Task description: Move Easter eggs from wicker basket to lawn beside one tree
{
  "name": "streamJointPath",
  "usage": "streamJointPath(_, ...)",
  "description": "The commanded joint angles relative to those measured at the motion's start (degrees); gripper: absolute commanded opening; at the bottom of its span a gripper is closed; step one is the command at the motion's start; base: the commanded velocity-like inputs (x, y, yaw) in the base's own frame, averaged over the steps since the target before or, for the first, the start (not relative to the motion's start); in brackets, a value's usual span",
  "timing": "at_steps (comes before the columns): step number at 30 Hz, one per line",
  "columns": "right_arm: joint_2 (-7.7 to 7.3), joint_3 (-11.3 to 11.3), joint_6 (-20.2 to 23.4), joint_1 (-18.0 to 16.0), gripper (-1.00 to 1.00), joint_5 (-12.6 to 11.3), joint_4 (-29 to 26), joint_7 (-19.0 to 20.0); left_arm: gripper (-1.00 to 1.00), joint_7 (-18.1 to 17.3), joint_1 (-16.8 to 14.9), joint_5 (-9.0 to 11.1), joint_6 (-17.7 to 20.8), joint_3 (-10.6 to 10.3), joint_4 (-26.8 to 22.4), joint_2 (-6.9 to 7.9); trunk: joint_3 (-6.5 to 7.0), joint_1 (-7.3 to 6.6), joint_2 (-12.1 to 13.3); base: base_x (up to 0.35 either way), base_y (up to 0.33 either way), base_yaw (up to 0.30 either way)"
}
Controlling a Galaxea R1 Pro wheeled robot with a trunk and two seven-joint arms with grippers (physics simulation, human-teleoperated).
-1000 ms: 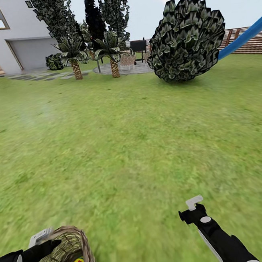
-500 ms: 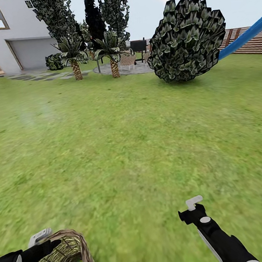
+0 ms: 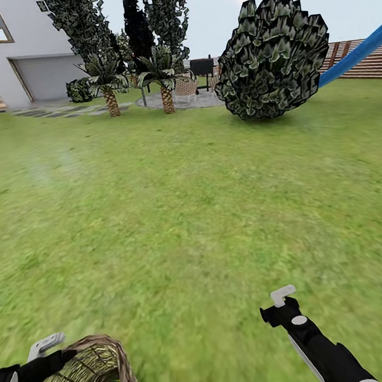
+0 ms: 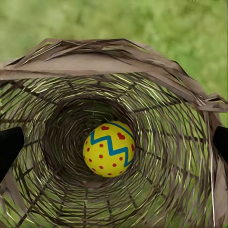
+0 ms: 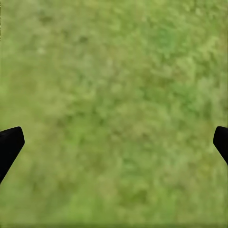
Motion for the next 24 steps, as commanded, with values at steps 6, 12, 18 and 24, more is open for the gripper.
streamJointPath(6,-0.14,0.22,0.43,-0.03,1.00,0.36,-0.10,-0.31,1.00,-0.36,-0.04,-0.27,0.41,0.27,0.15,0.07,-0.59,0.65,-1.23,0.000,0.000,0.000)
streamJointPath(12,-0.15,0.21,0.43,-0.03,1.00,0.36,-0.10,-0.31,1.00,1.21,-0.04,-0.27,0.50,0.23,0.21,0.02,-1.66,1.97,-3.63,0.000,0.000,0.000)
streamJointPath(18,-0.15,0.14,0.43,-0.03,1.00,0.36,-0.18,-0.31,1.00,6.25,-0.04,-0.16,0.47,0.05,0.25,-0.32,-2.74,3.29,-6.04,0.000,0.000,0.000)
streamJointPath(24,-0.15,0.15,0.43,-0.03,1.00,0.36,-0.19,-0.31,1.00,6.49,-0.04,0.16,0.44,0.04,0.26,-0.40,-3.82,4.61,-8.45,0.000,0.000,0.000)
